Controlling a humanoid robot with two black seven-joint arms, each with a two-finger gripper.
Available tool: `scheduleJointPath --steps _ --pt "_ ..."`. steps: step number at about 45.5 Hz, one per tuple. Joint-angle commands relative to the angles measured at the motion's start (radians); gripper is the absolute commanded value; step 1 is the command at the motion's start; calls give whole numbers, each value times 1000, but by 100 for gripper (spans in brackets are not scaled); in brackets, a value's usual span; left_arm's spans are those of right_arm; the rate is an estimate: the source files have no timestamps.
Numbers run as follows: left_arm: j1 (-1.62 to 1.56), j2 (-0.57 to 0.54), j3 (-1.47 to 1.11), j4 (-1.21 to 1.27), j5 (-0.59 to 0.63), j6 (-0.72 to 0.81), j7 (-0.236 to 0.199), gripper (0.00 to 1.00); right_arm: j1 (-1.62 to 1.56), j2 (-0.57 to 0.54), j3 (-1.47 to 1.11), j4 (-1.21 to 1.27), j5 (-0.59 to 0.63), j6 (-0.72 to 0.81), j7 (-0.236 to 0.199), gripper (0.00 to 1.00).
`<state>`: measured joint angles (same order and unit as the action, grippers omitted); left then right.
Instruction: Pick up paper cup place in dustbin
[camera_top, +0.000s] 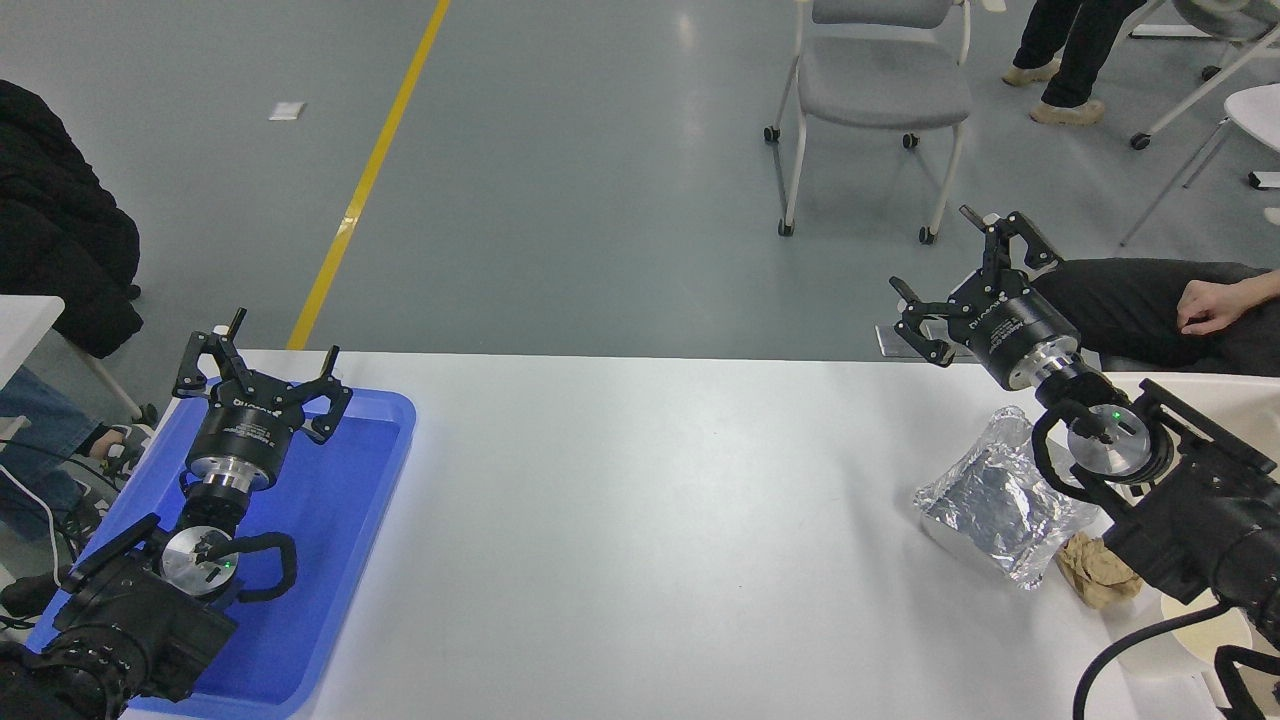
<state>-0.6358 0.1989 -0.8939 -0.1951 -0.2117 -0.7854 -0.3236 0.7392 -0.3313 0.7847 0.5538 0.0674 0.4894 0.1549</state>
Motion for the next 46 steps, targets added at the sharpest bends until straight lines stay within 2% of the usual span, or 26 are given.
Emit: scheduleJointPath --steps 1,22,30,40,46 --pt "-1 -1 1 -3 0 0 1 100 0 -2 -1 0 0 0 0 100" --pt "-1 -1 1 0 0 0 1 100 38 6 -5 8 -6 3 -8 100" --pt "-1 -1 1 -3 0 0 1 100 86 -3 -45 9 -75 6 -9 100" --pt "1 -1 1 0 0 0 1 100 106 -87 -168 95 -169 12 -9 100" --pt "1 -1 1 -3 0 0 1 100 126 -181 -258 193 -250 12 -9 100"
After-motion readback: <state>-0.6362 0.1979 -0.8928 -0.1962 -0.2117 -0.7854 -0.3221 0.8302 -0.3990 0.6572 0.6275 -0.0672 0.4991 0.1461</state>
